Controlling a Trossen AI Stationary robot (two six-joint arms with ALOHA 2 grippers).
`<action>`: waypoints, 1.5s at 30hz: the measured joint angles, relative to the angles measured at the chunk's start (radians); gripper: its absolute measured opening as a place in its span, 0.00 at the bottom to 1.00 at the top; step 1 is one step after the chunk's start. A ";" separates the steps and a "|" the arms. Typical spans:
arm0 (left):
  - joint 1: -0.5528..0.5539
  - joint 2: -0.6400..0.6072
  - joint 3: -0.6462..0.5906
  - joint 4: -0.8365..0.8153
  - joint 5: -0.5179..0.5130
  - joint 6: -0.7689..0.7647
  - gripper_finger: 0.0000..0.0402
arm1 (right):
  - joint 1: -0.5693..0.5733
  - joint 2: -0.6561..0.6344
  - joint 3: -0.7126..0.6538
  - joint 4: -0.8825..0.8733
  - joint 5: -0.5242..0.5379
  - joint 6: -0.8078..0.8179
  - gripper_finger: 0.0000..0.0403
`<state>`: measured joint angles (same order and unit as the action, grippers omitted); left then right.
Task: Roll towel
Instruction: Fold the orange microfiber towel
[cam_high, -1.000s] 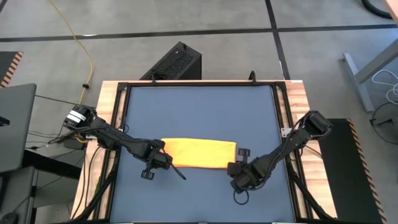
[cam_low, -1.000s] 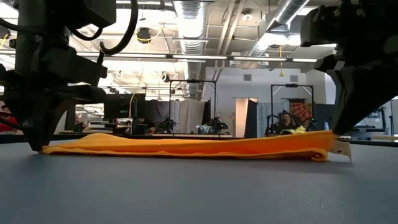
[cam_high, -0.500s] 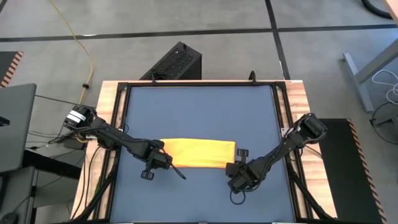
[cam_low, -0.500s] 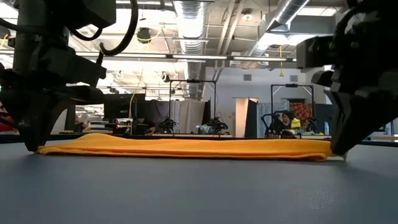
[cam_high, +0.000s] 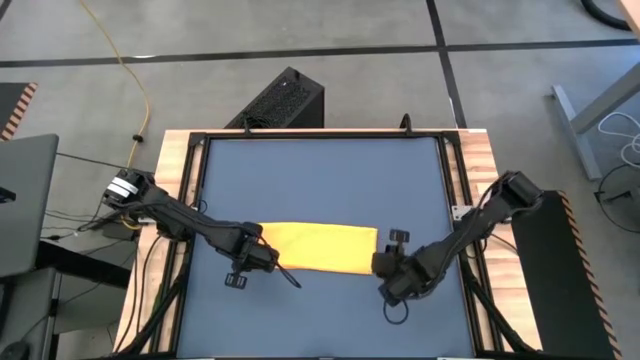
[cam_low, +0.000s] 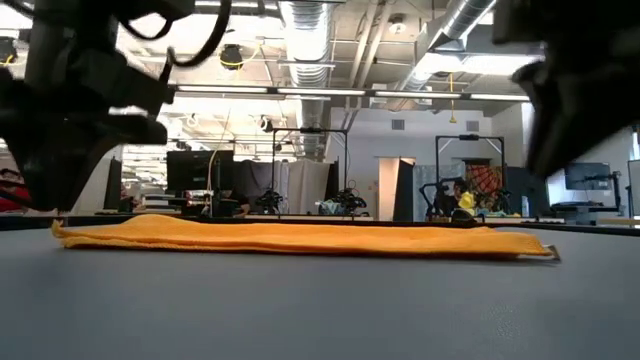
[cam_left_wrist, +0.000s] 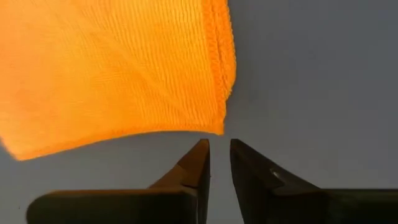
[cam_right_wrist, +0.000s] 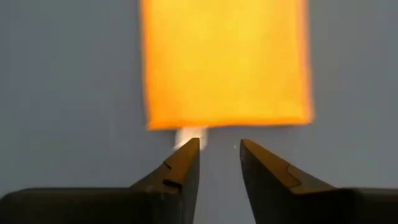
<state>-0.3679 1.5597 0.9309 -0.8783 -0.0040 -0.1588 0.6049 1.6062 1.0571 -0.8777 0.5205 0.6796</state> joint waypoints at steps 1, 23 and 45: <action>0.000 0.000 0.018 -0.017 0.000 0.011 0.14 | -0.015 -0.028 -0.005 -0.002 0.020 0.000 0.37; 0.439 -0.159 -0.111 0.272 -0.060 0.230 0.26 | -0.553 -0.227 -0.297 0.427 -0.399 -0.352 0.40; 0.521 0.087 -0.115 0.254 0.054 0.339 0.39 | -0.575 -0.080 -0.296 0.449 -0.424 -0.427 0.40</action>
<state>0.1535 1.6462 0.8162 -0.6244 0.0501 0.1806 0.0297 1.5261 0.7609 -0.4286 0.0966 0.2530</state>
